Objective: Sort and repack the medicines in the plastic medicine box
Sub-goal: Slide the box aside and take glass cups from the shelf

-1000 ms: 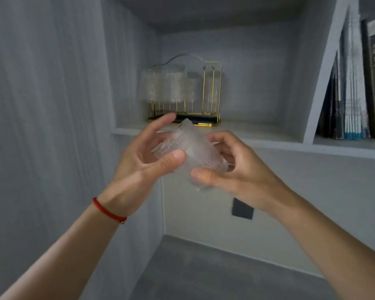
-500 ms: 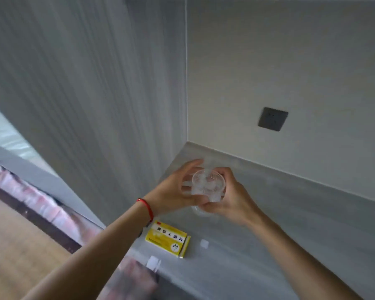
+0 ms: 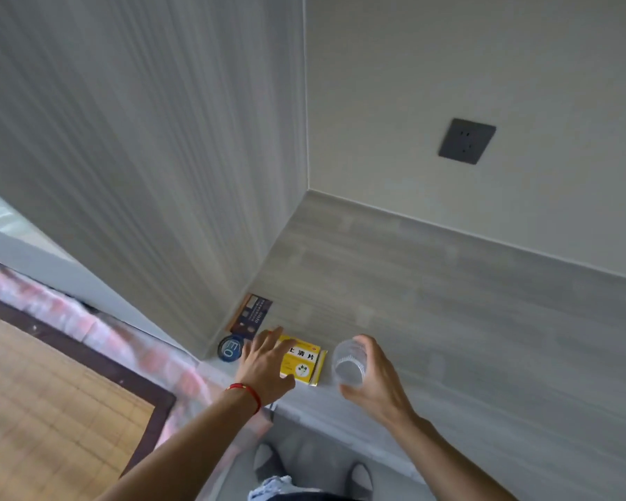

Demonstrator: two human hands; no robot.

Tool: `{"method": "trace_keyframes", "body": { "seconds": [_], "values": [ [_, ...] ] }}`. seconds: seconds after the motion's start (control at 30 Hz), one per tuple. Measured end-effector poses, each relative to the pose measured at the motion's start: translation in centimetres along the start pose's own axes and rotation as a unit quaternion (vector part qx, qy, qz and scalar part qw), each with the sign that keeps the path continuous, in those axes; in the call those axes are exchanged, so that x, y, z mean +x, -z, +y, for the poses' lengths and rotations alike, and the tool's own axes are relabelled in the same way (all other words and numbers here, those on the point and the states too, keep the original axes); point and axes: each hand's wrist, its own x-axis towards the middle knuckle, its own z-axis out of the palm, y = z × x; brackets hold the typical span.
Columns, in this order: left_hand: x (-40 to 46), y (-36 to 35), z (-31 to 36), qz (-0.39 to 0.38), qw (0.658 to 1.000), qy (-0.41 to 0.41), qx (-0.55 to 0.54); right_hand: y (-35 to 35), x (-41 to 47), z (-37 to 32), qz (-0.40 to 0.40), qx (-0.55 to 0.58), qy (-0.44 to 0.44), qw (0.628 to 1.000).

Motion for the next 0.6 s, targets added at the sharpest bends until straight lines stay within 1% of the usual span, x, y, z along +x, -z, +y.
{"method": "trace_keyframes", "body": {
  "seconds": [0.17, 0.27, 0.47, 0.6],
  "values": [
    [0.5, -0.9, -0.6, -0.018, 1.000, -0.021, 0.002, -1.5, -0.6, 0.0, 0.027, -0.011, -0.005, 1.000],
    [0.6, -1.4, -0.9, -0.026, 0.999, -0.029, -0.003, -1.9, -0.8, 0.0, 0.019, -0.028, -0.017, 0.999],
    [0.5, -2.3, -1.9, -0.039, 0.997, -0.058, 0.020, -2.6, -0.8, -0.6, 0.022, -0.031, -0.040, 0.998],
    [0.3, -2.7, -2.5, -0.035, 0.997, -0.072, -0.014, -2.5, -1.4, -1.2, 0.013, -0.044, -0.043, 0.998]
  ]
}}
